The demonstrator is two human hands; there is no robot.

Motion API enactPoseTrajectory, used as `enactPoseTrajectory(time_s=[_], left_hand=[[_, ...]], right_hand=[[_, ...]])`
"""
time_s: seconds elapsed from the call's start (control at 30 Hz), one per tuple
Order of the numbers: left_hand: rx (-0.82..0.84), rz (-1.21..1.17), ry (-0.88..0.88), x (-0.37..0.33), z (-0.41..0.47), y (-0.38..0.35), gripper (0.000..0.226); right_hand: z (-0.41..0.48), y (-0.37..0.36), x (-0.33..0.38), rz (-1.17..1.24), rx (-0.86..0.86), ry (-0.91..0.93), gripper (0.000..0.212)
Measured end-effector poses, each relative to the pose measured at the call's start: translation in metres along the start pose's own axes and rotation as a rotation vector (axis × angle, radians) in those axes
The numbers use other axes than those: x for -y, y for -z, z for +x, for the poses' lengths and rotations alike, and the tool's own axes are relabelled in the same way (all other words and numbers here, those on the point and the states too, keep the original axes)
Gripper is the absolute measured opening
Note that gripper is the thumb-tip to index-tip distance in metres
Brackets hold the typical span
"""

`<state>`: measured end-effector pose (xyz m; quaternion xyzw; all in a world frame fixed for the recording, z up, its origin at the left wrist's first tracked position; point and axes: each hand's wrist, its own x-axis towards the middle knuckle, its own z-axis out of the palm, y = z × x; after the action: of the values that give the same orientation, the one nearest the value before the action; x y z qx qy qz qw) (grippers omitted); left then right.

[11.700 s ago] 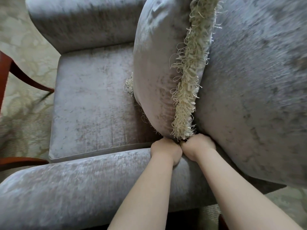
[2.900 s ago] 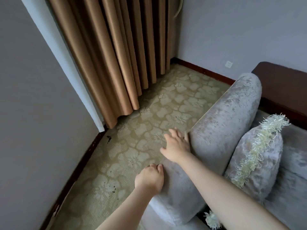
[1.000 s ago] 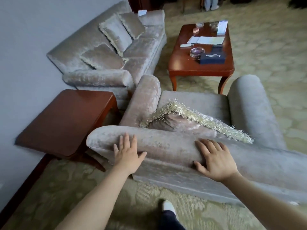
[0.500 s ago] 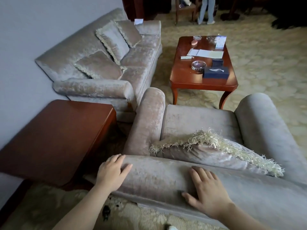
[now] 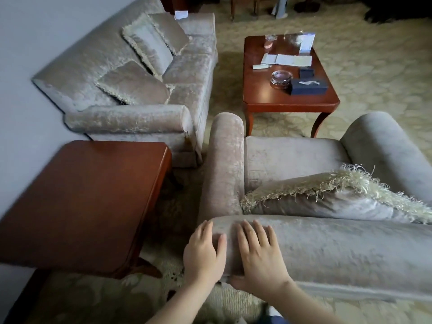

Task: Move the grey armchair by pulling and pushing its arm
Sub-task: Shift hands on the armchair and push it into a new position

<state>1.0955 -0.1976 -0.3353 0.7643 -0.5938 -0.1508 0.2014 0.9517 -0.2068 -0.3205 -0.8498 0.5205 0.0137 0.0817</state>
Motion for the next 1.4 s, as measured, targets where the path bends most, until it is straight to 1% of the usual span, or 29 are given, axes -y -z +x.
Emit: enactPoseTrajectory(time_s=[0.13,0.17,0.23,0.37,0.47,0.57,0.73,0.9,0.97,1.03,1.13,1.2,1.27,1.33,1.4], left_hand=[[-0.042,-0.075,-0.055,0.007,0.004,-0.007,0.036],[-0.05,-0.075,-0.077,0.009,0.01,-0.007,0.034],[-0.082,-0.078,-0.101,0.009,0.025,-0.004,0.035],[-0.104,-0.061,-0.118,0.012,0.022,-0.004,0.035],[-0.072,-0.072,-0.087,0.014,0.011,-0.003,0.034],[-0.074,-0.053,-0.08,0.014,0.002,0.0,0.033],[-0.131,-0.028,-0.017,0.003,-0.003,-0.001,0.028],[-0.197,0.01,-0.024,0.002,-0.003,-0.007,0.025],[-0.205,0.068,-0.055,0.002,0.004,-0.006,0.034],[-0.228,0.105,-0.067,0.004,0.018,-0.006,0.041],[-0.202,0.08,-0.03,0.004,0.021,-0.005,0.044],[-0.168,0.079,-0.003,0.002,0.013,-0.005,0.034],[-0.146,0.11,0.002,0.002,0.004,-0.005,0.03],[-0.126,0.186,-0.036,0.004,-0.001,-0.003,0.033],[-0.107,0.278,-0.062,0.006,-0.005,-0.001,0.044]], right_hand=[[0.012,-0.02,0.014,-0.013,-0.11,0.142,0.084],[0.019,-0.022,0.013,0.008,-0.12,0.15,0.08],[0.034,-0.024,0.01,0.047,-0.197,0.159,0.073],[0.031,-0.02,0.013,0.018,-0.166,0.137,0.085],[0.022,-0.013,0.022,-0.006,-0.091,0.063,0.088],[0.017,-0.005,0.028,-0.003,-0.054,0.034,0.087],[0.012,0.003,0.026,0.007,-0.04,0.059,0.085],[0.006,-0.007,0.008,0.033,-0.125,0.158,0.083],[0.012,-0.015,0.002,0.027,-0.167,0.233,0.08],[0.027,-0.018,-0.001,0.019,-0.212,0.264,0.078],[0.031,-0.014,-0.001,0.014,-0.209,0.247,0.08],[0.02,-0.012,0.0,0.004,-0.187,0.234,0.079],[0.007,-0.009,0.0,0.004,-0.148,0.234,0.079],[-0.009,-0.007,-0.006,-0.003,-0.149,0.235,0.078],[-0.03,-0.004,-0.023,-0.052,-0.167,0.244,0.078]])
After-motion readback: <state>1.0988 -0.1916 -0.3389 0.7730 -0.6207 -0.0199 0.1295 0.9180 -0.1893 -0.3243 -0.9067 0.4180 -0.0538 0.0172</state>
